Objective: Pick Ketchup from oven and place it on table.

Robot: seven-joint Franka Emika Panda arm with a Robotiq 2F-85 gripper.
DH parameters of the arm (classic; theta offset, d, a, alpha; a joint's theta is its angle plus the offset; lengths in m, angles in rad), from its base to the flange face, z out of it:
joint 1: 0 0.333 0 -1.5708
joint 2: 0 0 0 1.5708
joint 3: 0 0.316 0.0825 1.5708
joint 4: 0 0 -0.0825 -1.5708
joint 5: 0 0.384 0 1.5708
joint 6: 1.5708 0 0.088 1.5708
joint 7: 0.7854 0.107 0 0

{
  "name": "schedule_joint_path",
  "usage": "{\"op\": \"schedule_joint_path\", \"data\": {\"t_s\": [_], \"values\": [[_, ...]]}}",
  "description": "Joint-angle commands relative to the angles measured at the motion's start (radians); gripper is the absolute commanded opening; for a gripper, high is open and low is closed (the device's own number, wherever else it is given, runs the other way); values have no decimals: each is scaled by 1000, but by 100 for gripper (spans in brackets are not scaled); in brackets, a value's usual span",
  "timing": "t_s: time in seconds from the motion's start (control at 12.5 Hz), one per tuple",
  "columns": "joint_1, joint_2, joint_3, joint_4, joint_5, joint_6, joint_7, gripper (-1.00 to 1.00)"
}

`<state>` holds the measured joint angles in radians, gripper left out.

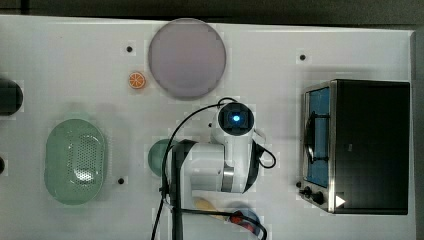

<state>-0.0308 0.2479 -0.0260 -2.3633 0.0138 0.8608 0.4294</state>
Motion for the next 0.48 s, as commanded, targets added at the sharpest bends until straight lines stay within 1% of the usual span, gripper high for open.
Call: {"op": "schedule_joint_path", "data": {"t_s": [0.08, 0.4, 0.48], "values": [[-13, 34, 10, 26, -8, 101, 48, 1], [-13, 28, 11, 27, -8, 116, 48, 3], [-13, 27, 12, 26, -8, 116, 48, 26]]}}
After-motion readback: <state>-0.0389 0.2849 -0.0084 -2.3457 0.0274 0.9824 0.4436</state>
